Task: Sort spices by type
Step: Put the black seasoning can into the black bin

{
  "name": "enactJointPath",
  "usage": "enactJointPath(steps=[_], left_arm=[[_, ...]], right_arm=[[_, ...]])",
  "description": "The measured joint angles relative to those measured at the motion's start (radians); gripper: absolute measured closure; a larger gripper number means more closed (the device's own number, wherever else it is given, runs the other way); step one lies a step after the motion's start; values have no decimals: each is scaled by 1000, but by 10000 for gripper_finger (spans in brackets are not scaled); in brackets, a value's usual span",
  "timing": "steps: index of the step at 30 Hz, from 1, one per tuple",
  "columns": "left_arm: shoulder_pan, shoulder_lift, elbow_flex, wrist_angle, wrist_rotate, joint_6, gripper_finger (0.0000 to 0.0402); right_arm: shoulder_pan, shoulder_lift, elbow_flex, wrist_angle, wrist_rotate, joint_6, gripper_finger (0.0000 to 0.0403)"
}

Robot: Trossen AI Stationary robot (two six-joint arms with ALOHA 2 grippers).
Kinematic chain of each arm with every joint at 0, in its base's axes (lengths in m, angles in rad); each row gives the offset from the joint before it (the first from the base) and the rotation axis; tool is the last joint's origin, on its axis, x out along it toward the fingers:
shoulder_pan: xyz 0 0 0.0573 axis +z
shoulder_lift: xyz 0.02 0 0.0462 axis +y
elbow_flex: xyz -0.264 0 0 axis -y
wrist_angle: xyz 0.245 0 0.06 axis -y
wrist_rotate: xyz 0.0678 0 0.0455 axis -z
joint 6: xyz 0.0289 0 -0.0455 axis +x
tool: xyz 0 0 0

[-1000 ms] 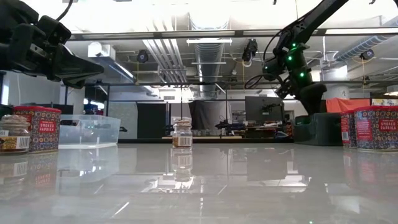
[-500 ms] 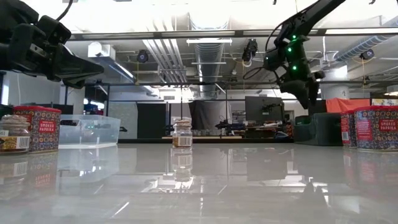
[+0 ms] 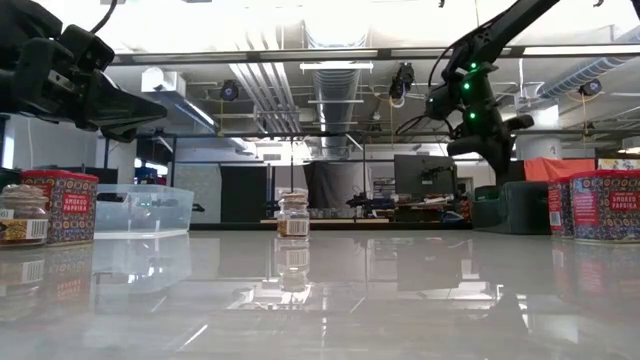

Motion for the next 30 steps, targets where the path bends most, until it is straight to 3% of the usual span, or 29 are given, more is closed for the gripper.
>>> enactJointPath(steps=[20, 30], left_arm=[[0, 0, 0, 0, 2, 0, 402], [0, 0, 0, 0, 5, 0, 401]], right_arm=[[11, 68, -15, 2, 151, 77, 390], [13, 101, -15, -20, 128, 87, 390]])
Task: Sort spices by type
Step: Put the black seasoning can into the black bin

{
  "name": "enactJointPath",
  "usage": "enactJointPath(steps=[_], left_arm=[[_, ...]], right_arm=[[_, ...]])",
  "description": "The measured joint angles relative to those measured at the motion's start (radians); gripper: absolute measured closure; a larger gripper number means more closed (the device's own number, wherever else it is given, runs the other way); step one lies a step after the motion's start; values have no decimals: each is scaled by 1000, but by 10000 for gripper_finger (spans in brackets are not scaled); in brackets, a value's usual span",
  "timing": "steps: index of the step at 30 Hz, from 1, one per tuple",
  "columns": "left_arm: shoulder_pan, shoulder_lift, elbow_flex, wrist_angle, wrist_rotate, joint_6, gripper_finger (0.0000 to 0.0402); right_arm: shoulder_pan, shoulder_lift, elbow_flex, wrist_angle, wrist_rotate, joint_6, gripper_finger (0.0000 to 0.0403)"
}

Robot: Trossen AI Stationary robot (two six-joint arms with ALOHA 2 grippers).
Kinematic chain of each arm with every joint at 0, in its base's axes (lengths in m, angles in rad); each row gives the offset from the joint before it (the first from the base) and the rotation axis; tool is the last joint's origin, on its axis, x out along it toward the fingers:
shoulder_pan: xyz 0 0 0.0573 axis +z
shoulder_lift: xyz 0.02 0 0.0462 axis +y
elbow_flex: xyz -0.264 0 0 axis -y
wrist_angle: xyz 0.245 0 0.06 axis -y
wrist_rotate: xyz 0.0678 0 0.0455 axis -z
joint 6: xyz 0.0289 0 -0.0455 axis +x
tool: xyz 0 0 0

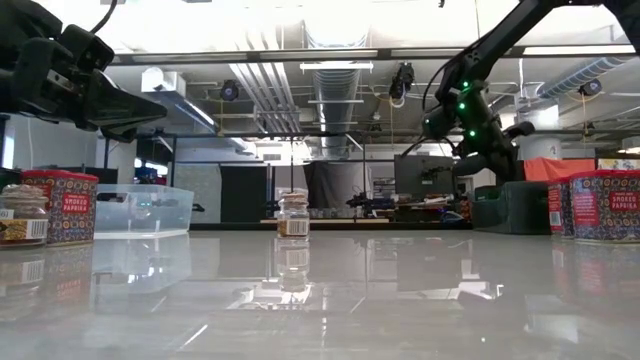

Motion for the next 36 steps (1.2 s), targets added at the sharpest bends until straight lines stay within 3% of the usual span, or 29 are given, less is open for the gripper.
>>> enactJointPath(steps=[16, 27, 36], left_arm=[[0, 0, 0, 0, -1, 0, 401], [0, 0, 0, 0, -1, 0, 401], [0, 0, 0, 0, -4, 0, 401]], right_arm=[[5, 13, -2, -48, -102, 1, 390], [11, -86, 9, -51, -103, 12, 390], [168, -213, 38, 16, -102, 44, 390]])
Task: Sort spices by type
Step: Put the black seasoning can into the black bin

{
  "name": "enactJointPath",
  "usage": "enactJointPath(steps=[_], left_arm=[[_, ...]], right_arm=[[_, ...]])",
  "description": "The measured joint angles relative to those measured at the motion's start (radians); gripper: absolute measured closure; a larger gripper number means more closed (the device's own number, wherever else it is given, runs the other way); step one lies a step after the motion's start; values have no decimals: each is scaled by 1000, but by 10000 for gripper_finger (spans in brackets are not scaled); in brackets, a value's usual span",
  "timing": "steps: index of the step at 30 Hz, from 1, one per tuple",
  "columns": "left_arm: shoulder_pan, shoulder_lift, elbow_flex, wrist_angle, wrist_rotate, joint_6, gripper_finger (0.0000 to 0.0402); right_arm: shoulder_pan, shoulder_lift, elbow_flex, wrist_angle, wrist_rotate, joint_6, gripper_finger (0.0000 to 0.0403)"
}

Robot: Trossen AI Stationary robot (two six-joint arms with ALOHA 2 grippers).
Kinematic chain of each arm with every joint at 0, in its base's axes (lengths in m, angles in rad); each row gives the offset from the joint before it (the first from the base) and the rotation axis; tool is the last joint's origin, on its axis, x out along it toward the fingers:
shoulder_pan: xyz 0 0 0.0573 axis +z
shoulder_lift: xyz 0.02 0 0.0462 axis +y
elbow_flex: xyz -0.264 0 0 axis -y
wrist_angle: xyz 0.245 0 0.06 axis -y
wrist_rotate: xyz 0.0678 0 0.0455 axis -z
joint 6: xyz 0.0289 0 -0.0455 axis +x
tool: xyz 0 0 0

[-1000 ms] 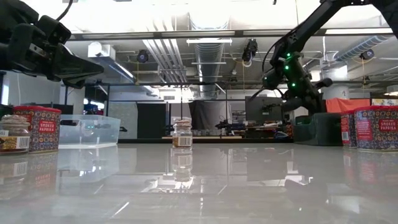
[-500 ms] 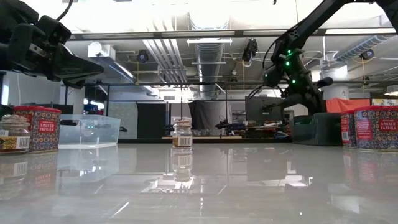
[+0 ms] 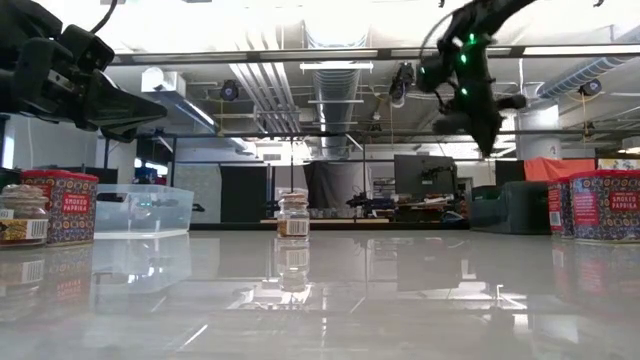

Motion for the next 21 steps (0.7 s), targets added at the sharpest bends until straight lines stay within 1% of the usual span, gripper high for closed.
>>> enactJointPath(steps=[5, 9, 14, 21], left_arm=[[0, 0, 0, 0, 0, 0, 401], [0, 0, 0, 0, 0, 0, 401], [0, 0, 0, 0, 0, 0, 401], [0, 0, 0, 0, 1, 0, 401]], right_arm=[[169, -54, -33, 179, 0, 1, 390], [328, -62, -60, 325, 0, 16, 390], [518, -34, -85, 477, -1, 40, 390], [742, 22, -109, 636, 0, 66, 390]])
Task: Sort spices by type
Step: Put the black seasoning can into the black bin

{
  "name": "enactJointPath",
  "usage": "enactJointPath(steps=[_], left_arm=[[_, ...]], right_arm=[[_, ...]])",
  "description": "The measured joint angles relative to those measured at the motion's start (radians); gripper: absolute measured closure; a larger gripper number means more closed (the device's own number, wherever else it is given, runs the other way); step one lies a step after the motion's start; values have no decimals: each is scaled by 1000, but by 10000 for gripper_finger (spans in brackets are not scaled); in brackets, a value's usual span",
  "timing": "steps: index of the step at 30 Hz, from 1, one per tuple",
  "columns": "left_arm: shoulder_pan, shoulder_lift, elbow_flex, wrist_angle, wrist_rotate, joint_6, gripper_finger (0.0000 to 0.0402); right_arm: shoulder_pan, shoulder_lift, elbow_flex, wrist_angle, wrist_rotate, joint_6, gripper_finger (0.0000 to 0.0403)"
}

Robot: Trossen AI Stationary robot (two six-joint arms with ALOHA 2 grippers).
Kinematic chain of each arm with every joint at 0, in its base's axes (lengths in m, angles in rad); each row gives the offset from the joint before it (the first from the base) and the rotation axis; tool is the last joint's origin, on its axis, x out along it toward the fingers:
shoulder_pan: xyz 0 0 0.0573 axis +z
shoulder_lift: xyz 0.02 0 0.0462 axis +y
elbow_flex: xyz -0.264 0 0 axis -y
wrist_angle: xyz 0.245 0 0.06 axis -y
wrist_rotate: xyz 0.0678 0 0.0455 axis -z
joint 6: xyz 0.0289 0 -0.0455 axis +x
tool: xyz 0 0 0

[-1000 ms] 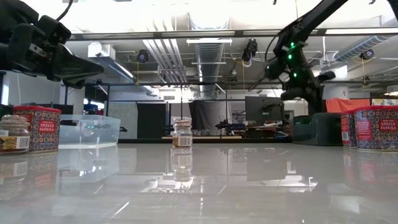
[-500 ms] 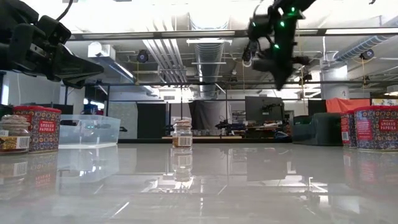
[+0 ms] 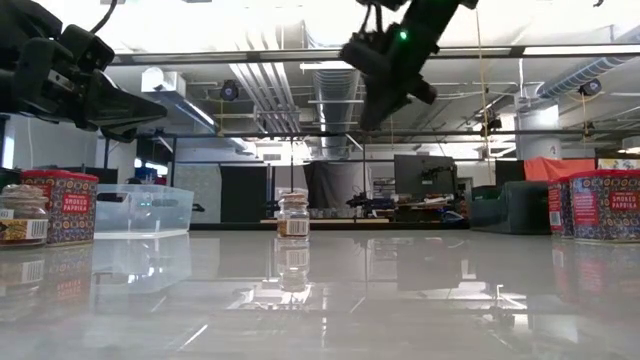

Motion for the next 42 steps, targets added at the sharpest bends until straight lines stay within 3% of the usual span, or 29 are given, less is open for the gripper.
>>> enactJointPath(steps=[6, 14, 24, 29, 33, 36, 38, 42], left_arm=[[0, 0, 0, 0, 1, 0, 401], [0, 0, 0, 0, 4, 0, 401], [0, 0, 0, 0, 3, 0, 401], [0, 0, 0, 0, 2, 2, 401], [1, -1, 0, 19, -27, 207, 401], [1, 0, 0, 55, -25, 251, 401], [1, 1, 0, 95, -26, 184, 401], [1, 0, 0, 163, -20, -156, 401]], right_arm=[[158, 41, -3, 184, 2, -74, 390], [281, 137, -6, 253, 1, -271, 390], [278, 313, -6, 610, -6, -608, 390], [253, 335, -6, 708, -100, -740, 390], [213, 302, -6, 693, -158, -741, 390], [171, 251, -6, 664, -161, -726, 390], [138, 218, -6, 665, -160, -740, 390], [66, 174, -6, 674, -157, -751, 390]])
